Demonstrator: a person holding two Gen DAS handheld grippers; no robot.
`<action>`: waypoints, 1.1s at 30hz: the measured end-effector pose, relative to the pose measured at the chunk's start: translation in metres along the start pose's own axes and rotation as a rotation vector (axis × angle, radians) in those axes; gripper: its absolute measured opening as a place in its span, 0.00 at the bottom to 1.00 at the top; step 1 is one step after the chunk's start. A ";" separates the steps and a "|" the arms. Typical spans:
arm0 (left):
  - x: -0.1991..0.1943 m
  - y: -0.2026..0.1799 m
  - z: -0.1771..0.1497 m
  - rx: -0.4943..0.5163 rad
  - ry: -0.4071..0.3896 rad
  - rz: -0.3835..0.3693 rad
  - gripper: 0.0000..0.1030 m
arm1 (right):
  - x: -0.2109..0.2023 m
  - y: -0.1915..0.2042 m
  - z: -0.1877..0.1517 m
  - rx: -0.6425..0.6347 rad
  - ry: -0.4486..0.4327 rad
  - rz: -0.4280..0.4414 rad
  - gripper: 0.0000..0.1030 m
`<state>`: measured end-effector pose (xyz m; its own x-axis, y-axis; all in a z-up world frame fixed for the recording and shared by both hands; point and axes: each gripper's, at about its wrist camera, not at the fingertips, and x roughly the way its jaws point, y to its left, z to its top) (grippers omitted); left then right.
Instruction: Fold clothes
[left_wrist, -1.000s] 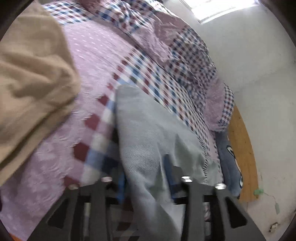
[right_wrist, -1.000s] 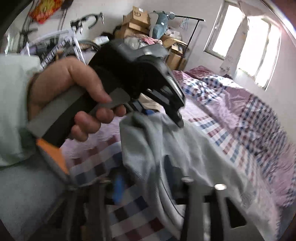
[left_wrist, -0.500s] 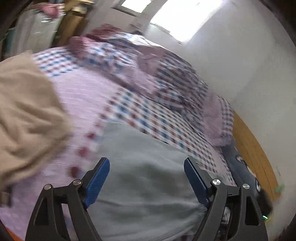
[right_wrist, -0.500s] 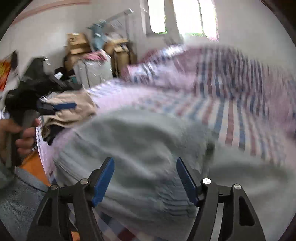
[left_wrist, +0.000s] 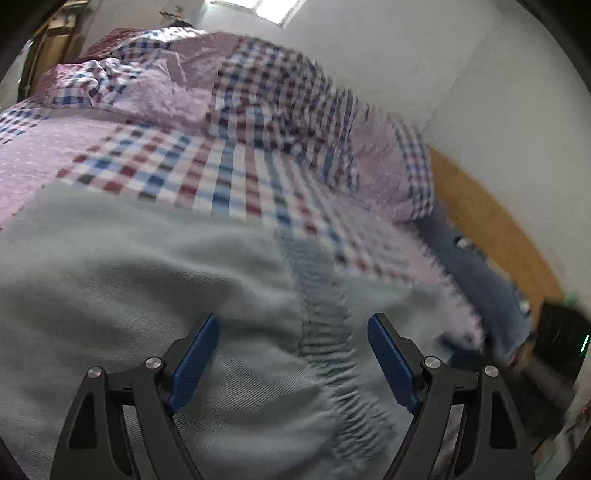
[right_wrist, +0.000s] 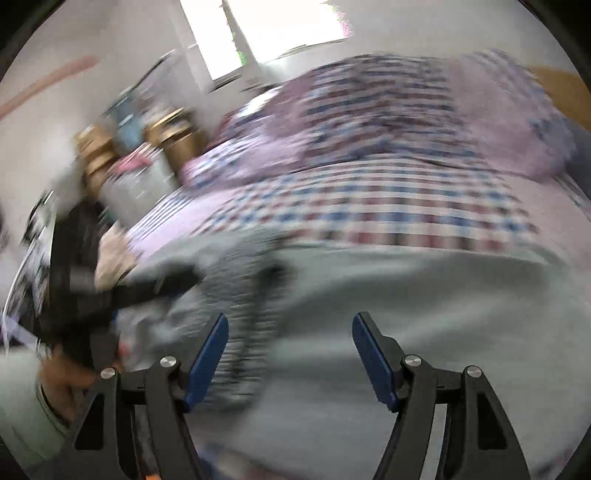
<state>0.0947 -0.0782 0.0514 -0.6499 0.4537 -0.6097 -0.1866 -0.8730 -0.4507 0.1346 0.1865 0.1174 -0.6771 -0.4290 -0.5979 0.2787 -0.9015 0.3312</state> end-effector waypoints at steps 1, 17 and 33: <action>0.005 -0.002 -0.003 0.015 0.005 0.019 0.83 | -0.011 -0.023 -0.001 0.081 -0.023 -0.033 0.71; 0.016 -0.024 -0.001 0.034 -0.058 0.029 0.99 | -0.132 -0.177 -0.091 0.868 -0.301 -0.184 0.73; 0.006 -0.021 0.003 0.001 -0.071 -0.016 0.99 | -0.092 -0.192 -0.094 0.908 -0.228 -0.227 0.73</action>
<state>0.0926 -0.0578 0.0589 -0.6975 0.4538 -0.5545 -0.1982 -0.8659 -0.4593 0.2075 0.3932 0.0398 -0.7926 -0.1418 -0.5930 -0.4439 -0.5326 0.7206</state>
